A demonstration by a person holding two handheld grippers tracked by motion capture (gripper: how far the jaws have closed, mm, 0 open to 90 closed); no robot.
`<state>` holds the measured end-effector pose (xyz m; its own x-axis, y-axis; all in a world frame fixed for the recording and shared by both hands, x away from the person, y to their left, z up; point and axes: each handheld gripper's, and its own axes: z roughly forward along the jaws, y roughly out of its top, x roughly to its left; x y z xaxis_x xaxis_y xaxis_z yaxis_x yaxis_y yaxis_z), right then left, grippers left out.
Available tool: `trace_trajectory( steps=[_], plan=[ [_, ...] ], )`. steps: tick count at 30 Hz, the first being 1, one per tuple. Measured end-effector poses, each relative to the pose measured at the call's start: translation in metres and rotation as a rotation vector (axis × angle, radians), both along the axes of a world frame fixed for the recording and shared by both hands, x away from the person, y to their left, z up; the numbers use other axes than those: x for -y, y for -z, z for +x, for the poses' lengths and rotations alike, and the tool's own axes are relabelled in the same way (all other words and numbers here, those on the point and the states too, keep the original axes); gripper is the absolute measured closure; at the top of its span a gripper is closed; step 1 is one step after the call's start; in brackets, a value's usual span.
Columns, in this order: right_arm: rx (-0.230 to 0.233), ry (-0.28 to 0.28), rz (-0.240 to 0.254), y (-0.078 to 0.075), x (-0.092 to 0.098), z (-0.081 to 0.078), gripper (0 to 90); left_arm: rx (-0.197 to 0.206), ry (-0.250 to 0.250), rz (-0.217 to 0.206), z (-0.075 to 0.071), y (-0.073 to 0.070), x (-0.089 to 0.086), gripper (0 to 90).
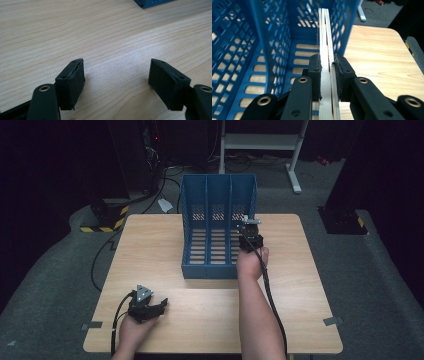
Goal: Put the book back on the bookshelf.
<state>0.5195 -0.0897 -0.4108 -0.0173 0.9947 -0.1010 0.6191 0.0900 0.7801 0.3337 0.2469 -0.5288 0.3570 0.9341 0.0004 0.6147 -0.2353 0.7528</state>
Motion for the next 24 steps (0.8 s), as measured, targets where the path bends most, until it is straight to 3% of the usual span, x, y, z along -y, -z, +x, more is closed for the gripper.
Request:
trace_trajectory(
  steps=[7, 17, 24],
  plan=[
    [0.017, 0.028, -0.013, 0.0017, -0.003, -0.0002, 76.1, 0.0, -0.002, -0.001, -0.0001, 0.0, 0.0002, 28.9],
    [0.018, 0.004, -0.029, 0.0043, -0.0021, 0.0001, 75.0, 0.0, 0.0, 0.001, -0.0001, -0.0001, 0.0, 28.9],
    [0.032, -0.011, -0.007, 0.0008, 0.0027, -0.0018, 70.4, -0.001, -0.001, 0.001, -0.0002, 0.0, 0.0002, 28.9]
  ],
)
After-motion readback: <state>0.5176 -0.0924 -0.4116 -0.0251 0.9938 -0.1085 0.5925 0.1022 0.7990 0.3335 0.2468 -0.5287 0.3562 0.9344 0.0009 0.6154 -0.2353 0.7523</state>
